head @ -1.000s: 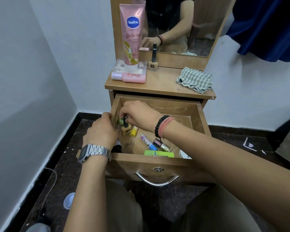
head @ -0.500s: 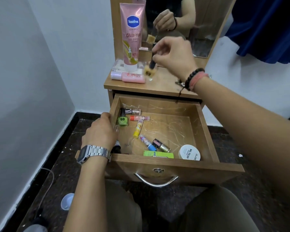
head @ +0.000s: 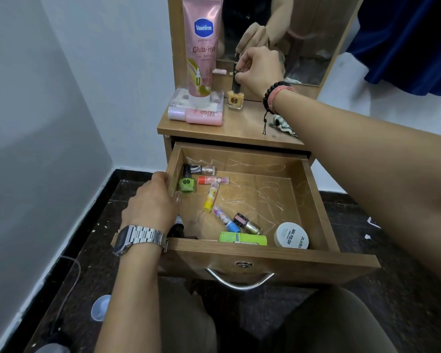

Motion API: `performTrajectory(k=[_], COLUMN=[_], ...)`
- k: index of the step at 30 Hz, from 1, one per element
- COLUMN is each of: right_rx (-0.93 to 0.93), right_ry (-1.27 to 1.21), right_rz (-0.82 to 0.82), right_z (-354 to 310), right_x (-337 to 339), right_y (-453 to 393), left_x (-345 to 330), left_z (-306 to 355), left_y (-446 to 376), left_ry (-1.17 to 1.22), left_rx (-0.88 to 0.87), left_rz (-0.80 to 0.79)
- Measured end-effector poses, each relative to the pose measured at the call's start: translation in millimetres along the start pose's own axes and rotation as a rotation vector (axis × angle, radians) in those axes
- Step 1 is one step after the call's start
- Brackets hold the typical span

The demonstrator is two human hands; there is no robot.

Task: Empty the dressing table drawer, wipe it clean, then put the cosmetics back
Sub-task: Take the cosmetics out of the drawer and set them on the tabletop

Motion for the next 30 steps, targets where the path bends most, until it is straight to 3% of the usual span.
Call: performTrajectory(k=[11, 16, 19, 22, 24, 27, 30], right_rx=[0.004, 0.144, 0.302, 0.436, 0.458, 0.346, 0.235], right_ry=[0.025, -0.157, -0.295, -0.276, -0.124, 0.104, 0.187], right_rz=[-0.063, 0.213, 0.247, 0.091, -0.125, -0.491, -0.653], right_z=[7, -18, -49, -72, -74, -56, -40], right_x=[-21, 18, 29, 4, -34, -94, -124], right_y=[2, 18, 55, 102, 129, 162, 178], left_x=[0, 0, 1, 1, 1, 0, 0], left_z=[0, 0, 1, 2, 3, 3, 2], left_y=[-1, -1, 0, 0, 0, 0, 0], left_ry=[0.002, 0.007, 0.014, 0.015, 0.023, 0.024, 0.026], left_rx=[0.004, 0.006, 0.009, 0.005, 0.002, 0.005, 0.007], left_rz=[-0.009, -0.017, -0.019, -0.01, -0.016, -0.027, -0.033])
Point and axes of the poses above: each hand's wrist, its own y-axis away from the middle knuckle, its own x-axis out of the back of the hand, z = x × y, the point moved 8 cm from there along -y, towards the middle knuckle, and after that the axes turned 3 degrees about -y, right-handed, at the moved point
